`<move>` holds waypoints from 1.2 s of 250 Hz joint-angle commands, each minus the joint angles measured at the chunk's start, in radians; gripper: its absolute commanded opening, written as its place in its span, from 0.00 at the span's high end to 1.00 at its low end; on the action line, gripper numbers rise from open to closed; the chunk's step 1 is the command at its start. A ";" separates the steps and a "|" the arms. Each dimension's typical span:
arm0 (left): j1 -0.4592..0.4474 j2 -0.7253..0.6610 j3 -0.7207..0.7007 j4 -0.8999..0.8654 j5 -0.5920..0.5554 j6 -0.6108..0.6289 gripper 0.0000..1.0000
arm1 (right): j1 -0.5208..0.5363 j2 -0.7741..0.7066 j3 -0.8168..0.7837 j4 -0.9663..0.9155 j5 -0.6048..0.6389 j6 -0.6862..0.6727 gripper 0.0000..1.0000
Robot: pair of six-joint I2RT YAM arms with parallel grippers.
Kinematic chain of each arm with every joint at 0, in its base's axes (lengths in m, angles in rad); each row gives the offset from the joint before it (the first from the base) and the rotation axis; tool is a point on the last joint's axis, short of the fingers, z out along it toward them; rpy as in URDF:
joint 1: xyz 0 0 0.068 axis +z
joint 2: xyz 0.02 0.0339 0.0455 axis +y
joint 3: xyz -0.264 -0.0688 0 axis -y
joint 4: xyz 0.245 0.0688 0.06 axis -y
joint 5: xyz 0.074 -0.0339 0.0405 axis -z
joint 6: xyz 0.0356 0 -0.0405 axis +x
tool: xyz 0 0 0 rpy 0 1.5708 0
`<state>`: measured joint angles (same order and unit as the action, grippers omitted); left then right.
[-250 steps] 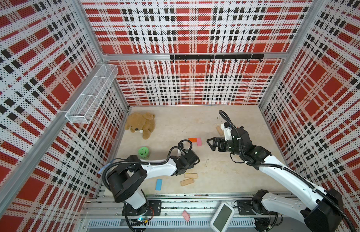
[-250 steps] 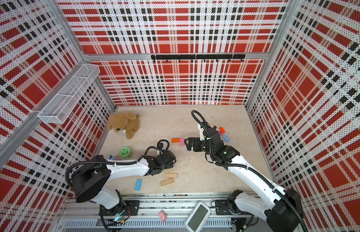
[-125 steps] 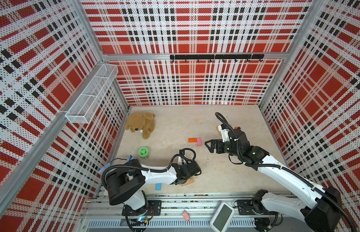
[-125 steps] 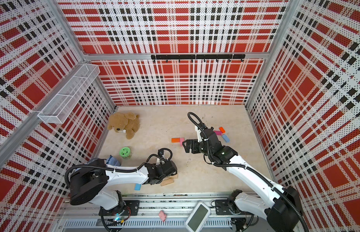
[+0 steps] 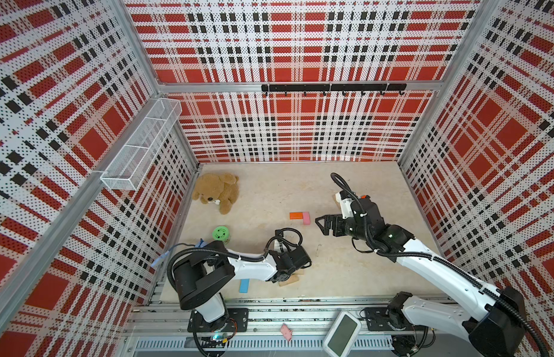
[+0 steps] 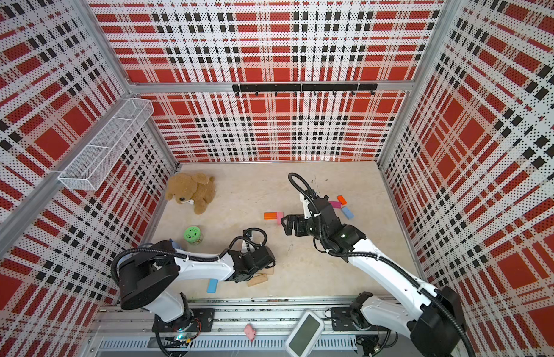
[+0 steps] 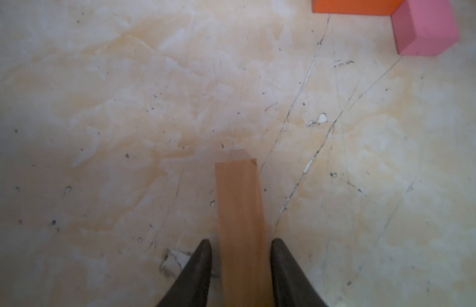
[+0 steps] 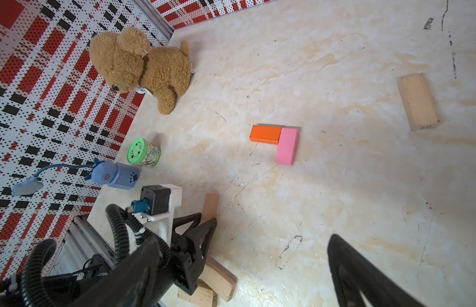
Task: Assemble the letter p with building blocks
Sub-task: Pick up the building block from the center of the board.
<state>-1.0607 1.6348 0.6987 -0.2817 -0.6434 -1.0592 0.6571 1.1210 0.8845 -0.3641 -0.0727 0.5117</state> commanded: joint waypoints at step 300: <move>0.165 0.077 0.234 0.019 0.235 0.263 0.78 | 0.019 0.050 0.054 -0.021 0.113 -0.057 0.00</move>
<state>-0.9100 1.6588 0.8871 -0.2466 -0.4206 -0.8169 0.6727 1.1793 0.9035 -0.3958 0.0185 0.4763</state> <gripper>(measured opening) 0.285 0.999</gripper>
